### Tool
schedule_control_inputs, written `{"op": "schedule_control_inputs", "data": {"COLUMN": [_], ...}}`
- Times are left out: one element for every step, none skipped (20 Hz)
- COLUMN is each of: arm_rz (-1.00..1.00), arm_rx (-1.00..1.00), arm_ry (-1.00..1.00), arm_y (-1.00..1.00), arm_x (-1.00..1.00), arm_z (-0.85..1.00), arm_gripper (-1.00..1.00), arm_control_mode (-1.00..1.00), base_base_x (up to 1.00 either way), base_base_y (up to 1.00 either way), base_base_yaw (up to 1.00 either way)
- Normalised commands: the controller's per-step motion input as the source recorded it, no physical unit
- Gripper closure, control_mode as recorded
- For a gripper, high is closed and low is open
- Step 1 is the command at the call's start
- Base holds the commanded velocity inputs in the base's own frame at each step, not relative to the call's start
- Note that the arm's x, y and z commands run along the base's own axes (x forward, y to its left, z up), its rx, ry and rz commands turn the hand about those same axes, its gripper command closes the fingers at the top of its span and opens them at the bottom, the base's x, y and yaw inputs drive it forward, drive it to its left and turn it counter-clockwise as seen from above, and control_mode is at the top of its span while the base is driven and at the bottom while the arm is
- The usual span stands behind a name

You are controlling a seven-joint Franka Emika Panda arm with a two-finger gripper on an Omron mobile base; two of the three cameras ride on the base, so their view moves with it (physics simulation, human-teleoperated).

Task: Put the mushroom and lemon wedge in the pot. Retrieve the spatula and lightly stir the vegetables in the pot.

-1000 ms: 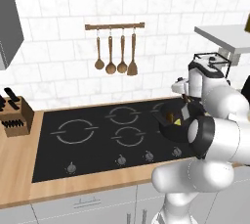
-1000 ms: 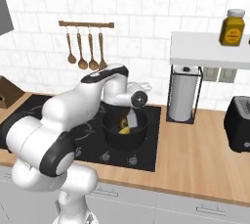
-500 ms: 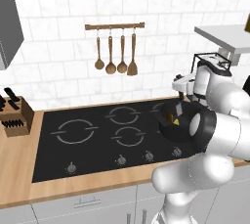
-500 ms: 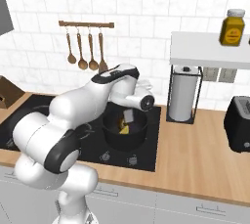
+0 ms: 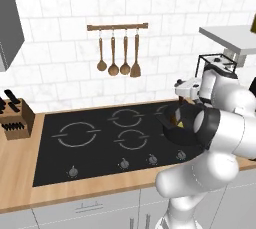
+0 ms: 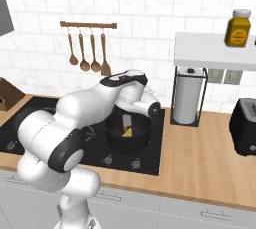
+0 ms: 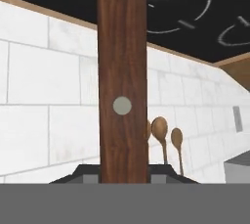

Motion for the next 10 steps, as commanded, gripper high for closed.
{"op": "schedule_control_inputs", "data": {"arm_rz": [0.17,0.19,0.18,0.16,0.16,0.15,0.16,0.16,0.12,0.04], "arm_rx": [0.05,0.05,0.05,0.05,0.06,0.06,0.04,0.04,0.05,0.08], "arm_ry": [0.0,0.01,0.02,0.0,0.0,0.0,0.0,0.0,-0.02,-0.03], "arm_y": [0.12,0.1,0.08,0.0,0.0,0.0,0.0,0.0,0.0,0.0], "arm_x": [0.0,0.0,0.0,0.0,0.0,0.0,0.0,0.0,-0.11,-0.36], "arm_z": [-0.07,-0.1,-0.19,-0.16,-0.14,-0.07,-0.01,0.0,0.0,0.0], "arm_gripper": [1.0,1.0,1.0,1.0,1.0,1.0,1.0,1.0,1.0,1.0], "arm_control_mode": [-1.0,-1.0,-1.0,-1.0,-1.0,-1.0,-1.0,-1.0,-1.0,-1.0], "base_base_x": [0.0,0.0,0.0,0.0,0.0,0.0,0.0,0.0,0.0,0.0], "base_base_y": [0.0,0.0,0.0,0.0,0.0,0.0,0.0,0.0,0.0,0.0], "base_base_yaw": [0.0,0.0,0.0,0.0,0.0,0.0,0.0,0.0,0.0,0.0]}}
